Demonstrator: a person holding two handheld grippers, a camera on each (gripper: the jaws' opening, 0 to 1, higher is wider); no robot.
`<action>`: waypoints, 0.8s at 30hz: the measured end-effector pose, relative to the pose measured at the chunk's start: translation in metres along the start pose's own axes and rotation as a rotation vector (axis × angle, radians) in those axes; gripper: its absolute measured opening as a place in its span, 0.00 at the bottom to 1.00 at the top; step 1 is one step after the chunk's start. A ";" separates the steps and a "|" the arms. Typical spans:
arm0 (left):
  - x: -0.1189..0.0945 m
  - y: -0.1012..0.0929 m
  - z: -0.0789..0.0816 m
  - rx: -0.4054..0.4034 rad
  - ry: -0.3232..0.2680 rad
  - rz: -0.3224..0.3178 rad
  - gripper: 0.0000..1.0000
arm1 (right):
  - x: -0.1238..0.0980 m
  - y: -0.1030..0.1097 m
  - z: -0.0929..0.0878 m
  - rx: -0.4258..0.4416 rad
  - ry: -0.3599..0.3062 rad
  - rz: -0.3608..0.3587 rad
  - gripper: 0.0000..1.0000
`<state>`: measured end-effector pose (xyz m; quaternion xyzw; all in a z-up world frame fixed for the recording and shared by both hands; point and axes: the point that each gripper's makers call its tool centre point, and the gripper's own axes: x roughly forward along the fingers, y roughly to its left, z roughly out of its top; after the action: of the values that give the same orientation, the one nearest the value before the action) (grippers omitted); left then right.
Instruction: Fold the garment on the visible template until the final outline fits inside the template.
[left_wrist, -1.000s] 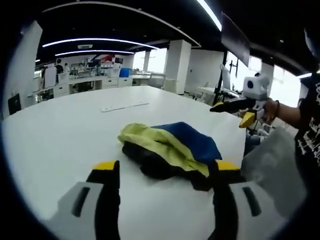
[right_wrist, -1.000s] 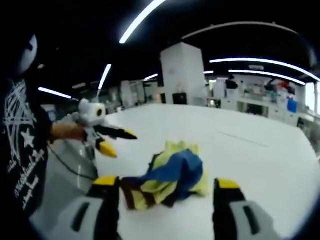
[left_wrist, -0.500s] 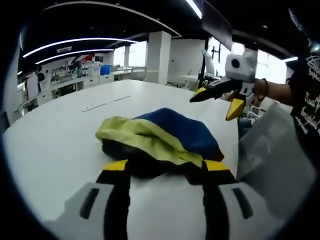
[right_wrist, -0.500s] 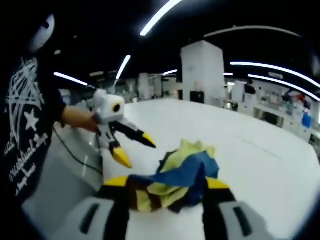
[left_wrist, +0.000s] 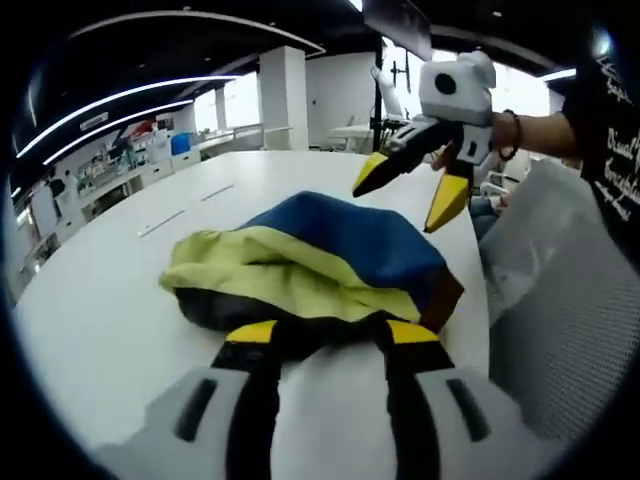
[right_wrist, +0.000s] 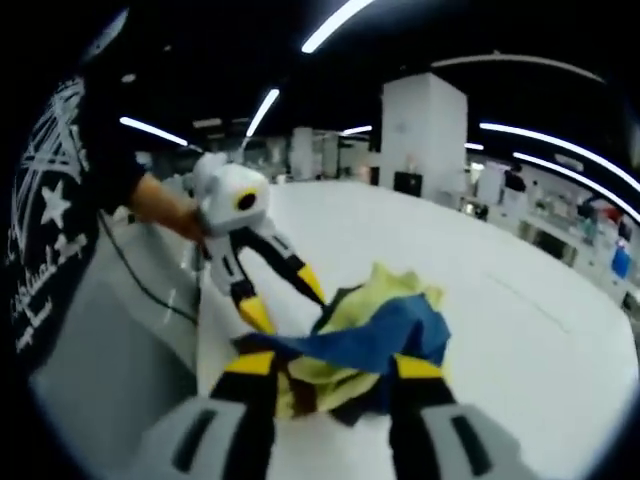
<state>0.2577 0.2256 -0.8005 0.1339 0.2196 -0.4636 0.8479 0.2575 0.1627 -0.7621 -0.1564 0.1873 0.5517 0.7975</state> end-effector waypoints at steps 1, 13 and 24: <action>0.002 -0.001 0.000 0.015 0.002 -0.001 0.34 | 0.001 0.000 0.000 -0.002 -0.002 0.003 0.39; 0.020 0.007 -0.018 0.074 0.055 0.001 0.28 | 0.014 -0.008 0.000 -0.013 0.006 -0.023 0.26; 0.029 0.019 -0.027 0.087 0.077 0.042 0.09 | 0.019 -0.013 0.006 -0.005 -0.011 -0.051 0.00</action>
<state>0.2809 0.2260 -0.8381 0.1928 0.2290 -0.4492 0.8418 0.2763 0.1769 -0.7657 -0.1599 0.1777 0.5327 0.8119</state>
